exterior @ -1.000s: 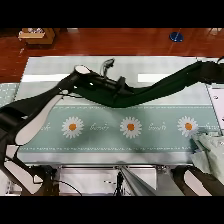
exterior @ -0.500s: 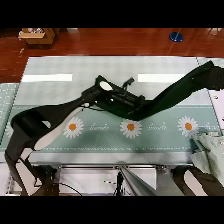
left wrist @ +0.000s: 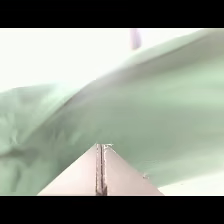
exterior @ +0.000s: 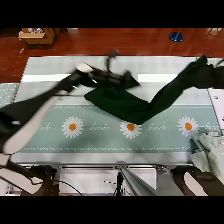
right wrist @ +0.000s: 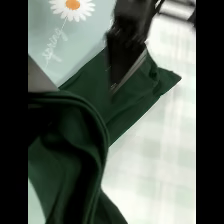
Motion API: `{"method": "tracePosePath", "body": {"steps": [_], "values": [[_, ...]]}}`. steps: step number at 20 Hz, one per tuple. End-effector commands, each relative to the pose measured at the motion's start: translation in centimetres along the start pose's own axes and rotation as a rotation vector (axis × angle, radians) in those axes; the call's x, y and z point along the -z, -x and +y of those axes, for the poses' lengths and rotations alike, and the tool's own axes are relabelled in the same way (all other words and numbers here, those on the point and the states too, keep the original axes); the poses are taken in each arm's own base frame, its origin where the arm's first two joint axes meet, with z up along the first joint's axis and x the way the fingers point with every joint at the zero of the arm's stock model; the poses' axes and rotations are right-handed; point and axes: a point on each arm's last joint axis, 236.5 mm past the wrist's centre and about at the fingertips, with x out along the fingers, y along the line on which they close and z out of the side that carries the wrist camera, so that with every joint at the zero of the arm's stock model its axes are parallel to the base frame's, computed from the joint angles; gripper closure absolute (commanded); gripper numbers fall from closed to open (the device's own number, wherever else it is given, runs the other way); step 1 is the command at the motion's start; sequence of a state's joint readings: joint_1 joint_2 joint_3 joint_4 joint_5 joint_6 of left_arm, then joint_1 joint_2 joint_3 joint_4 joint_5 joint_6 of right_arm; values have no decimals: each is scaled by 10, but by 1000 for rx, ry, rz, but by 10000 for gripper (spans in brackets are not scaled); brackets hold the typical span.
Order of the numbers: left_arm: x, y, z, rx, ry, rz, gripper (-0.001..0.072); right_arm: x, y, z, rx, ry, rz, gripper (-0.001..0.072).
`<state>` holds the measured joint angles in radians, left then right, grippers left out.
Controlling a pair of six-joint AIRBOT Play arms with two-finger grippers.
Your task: Fold the shirts.
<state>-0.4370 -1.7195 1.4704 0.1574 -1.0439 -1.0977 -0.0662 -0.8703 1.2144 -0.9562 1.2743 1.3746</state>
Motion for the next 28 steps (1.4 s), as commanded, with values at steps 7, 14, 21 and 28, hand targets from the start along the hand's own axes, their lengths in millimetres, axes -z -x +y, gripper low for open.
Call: {"method": "tracePosePath", "body": {"steps": [7,14,21,28], "values": [[-42,295,-75,-340,-306,-318,688,-1,-205,107,-182,14,-45,685],[-1,332,-67,-620,-366,-249,687,70,-278,135,-248,-126,133,248],[11,341,-15,-726,-281,-182,680,45,-108,-89,267,-19,298,247],[38,347,33,-815,-161,-101,433,180,-83,-160,170,-528,439,167]]}}
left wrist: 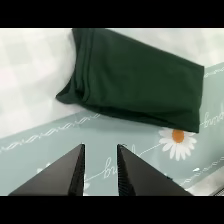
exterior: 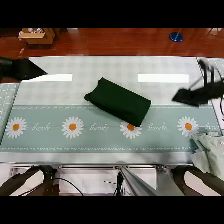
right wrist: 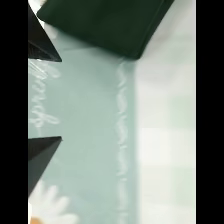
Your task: Fold the shirts.
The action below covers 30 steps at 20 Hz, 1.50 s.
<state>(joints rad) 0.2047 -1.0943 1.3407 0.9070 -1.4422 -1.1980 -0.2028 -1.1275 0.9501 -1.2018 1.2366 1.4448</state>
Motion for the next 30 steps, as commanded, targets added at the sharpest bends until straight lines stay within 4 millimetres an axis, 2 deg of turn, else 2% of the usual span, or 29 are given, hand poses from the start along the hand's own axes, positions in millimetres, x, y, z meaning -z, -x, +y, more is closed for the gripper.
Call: {"method": "tracePosePath", "body": {"steps": [1,3,5,10,12,13,15,16,18,20,22,24,26,28,30], "values": [[20,-5,26,-91,42,72,433,46,-38,5,-212,-188,56,167],[33,-4,41,-152,59,120,433,41,-64,32,-328,-277,-30,168],[43,-2,50,-193,81,159,426,38,-82,46,-349,-315,-92,168],[47,-2,53,-202,89,173,425,58,-143,101,-369,-331,-31,168],[48,-2,52,-202,98,175,426,60,-162,125,-417,-363,-29,196],[48,-2,53,-202,98,175,426,56,-164,136,-450,-353,-40,273],[48,-2,53,-203,98,175,426,38,-158,155,-512,-305,-81,545],[48,-2,53,-202,98,175,426,25,-145,164,-554,-271,-104,687],[48,-2,53,-203,98,175,426,-5,-103,183,-665,-191,-160,686],[47,-4,54,-203,100,177,426,-36,-37,194,-776,-121,-246,686],[46,-8,58,-206,106,169,426,-62,33,181,-793,-107,-348,686],[49,-15,63,-208,119,169,426,-75,95,148,-714,-129,-440,686],[53,-19,65,-205,127,181,427,-70,147,105,-580,-149,-507,686],[52,-20,66,-207,127,175,427,-49,181,53,-388,-207,-518,686],[50,-20,67,-208,106,169,427,-14,202,-5,-166,-291,-477,686]]}}
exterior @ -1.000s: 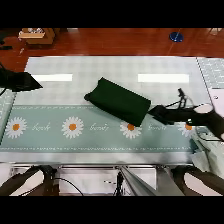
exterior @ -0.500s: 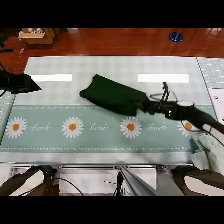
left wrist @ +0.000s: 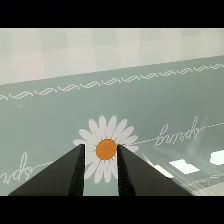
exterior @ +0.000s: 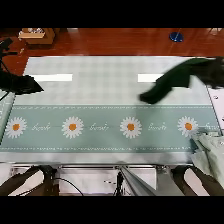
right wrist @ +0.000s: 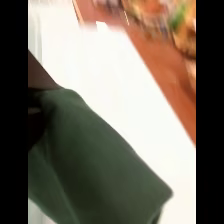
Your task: Fold the shirts.
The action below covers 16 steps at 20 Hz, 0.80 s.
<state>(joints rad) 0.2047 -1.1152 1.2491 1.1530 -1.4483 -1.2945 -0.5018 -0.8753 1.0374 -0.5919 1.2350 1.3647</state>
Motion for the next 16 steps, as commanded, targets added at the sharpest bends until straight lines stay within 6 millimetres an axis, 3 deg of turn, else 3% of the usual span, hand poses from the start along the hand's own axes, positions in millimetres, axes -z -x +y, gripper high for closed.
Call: {"method": "tracePosePath", "body": {"steps": [1,5,7,11,16], "values": [[-5,-2,3,-7,-23,-21,427,21,107,-73,446,-104,36,686],[-13,-2,5,-17,-26,-56,427,77,203,-146,827,-338,146,686],[-17,-1,6,-22,-26,-70,427,97,248,-172,1023,-453,149,686],[-17,-1,7,-29,-80,-71,427,133,322,-189,1352,-592,207,686],[-11,-1,14,-57,-85,-46,427,149,368,-186,1549,-616,278,686]]}}
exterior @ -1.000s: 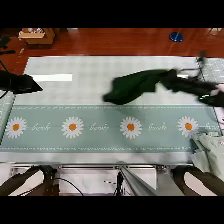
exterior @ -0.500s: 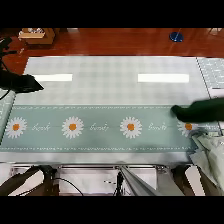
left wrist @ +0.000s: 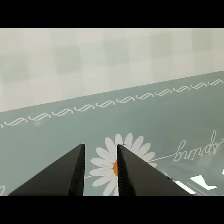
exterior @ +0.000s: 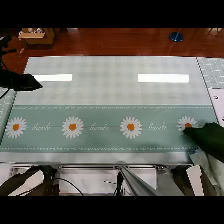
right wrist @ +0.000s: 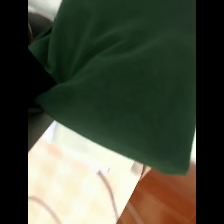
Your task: Fold the shirts.
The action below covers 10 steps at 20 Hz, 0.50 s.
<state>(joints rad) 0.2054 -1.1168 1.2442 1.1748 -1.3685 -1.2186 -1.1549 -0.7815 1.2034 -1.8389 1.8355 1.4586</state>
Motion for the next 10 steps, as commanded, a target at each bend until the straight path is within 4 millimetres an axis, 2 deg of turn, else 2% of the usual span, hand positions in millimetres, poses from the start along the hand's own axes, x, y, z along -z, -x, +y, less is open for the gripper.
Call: {"method": "tracePosePath", "body": {"steps": [1,3,5,6,8,9,10], "values": [[10,1,4,-17,-12,41,427,11,6,-53,221,-33,40,686],[16,2,10,-40,-17,70,427,11,5,-61,260,-24,48,685],[16,2,11,-45,-18,71,427,19,-5,-62,277,-11,96,683],[16,2,11,-46,-18,71,427,22,-12,-60,275,-3,120,594],[17,2,13,-52,-19,73,427,26,-23,-56,271,2,147,247],[17,2,16,-67,-21,75,427,24,-28,-56,274,7,139,185],[17,2,20,-83,-25,74,427,17,-30,-55,273,8,114,182]]}}
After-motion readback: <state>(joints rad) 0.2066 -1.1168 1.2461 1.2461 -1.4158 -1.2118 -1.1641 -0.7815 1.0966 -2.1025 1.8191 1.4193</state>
